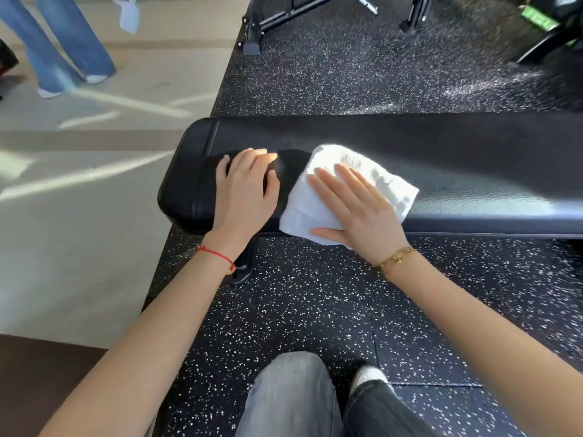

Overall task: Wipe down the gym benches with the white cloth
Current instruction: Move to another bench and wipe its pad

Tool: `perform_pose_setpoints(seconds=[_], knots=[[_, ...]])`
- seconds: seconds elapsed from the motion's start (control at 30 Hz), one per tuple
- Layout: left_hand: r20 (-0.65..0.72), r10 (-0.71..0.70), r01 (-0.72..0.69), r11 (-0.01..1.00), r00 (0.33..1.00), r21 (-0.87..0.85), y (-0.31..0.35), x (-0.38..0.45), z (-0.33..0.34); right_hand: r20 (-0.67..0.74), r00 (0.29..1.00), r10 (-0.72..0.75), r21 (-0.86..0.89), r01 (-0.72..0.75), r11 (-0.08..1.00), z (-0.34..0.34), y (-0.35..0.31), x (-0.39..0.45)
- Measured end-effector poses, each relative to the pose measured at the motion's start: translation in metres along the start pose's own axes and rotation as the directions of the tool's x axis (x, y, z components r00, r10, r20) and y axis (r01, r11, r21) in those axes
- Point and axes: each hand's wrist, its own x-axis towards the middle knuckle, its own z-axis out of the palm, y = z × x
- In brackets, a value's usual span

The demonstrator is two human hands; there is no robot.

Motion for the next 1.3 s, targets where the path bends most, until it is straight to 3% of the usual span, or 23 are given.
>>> perform_pose_setpoints(seconds=[0.07, 0.2, 0.3, 0.4, 0.5, 0.87, 1.07, 1.2, 1.3], knots=[[0.006, 0.001, -0.001, 1.000, 1.000, -0.024, 0.003, 0.004, 0.000, -0.005, 1.000, 0.014, 0.004, -0.014, 1.000, -0.005, 0.025, -0.028], [0.033, 0.019, -0.018, 1.000, 0.999, -0.014, 0.012, 0.005, 0.007, -0.049, 0.975, 0.216, 0.001, -0.217, 0.976, -0.022, 0.075, -0.079], [0.016, 0.012, -0.012, 1.000, 1.000, -0.008, 0.014, 0.005, 0.009, 0.017, 0.971, 0.239, 0.025, -0.239, 0.971, -0.026, 0.065, -0.061], [-0.002, 0.002, -0.002, 1.000, 1.000, -0.024, 0.015, 0.004, 0.009, 0.100, 0.987, 0.124, 0.059, -0.130, 0.990, -0.013, 0.026, -0.020], [-0.005, 0.009, -0.009, 0.999, 1.000, -0.035, 0.013, 0.004, 0.009, 0.049, 0.998, 0.041, -0.008, -0.041, 0.999, -0.005, 0.012, -0.002], [-0.019, -0.010, 0.010, 1.000, 1.000, -0.018, 0.015, 0.005, 0.009, -0.012, 1.000, 0.008, 0.024, -0.008, 1.000, -0.003, 0.031, -0.021], [0.008, -0.031, 0.031, 0.999, 0.999, 0.042, 0.028, 0.003, 0.008, -0.051, 0.984, 0.170, -0.023, -0.172, 0.985, -0.021, 0.108, -0.093], [-0.011, -0.015, 0.016, 1.000, 1.000, 0.027, 0.065, 0.007, 0.016, 0.000, 0.989, 0.151, 0.019, -0.151, 0.988, -0.015, 0.090, -0.070], [-0.037, -0.034, 0.034, 0.999, 0.999, -0.002, 0.092, 0.014, 0.026, -0.047, 0.998, 0.032, 0.032, -0.031, 0.999, -0.008, 0.069, -0.046]])
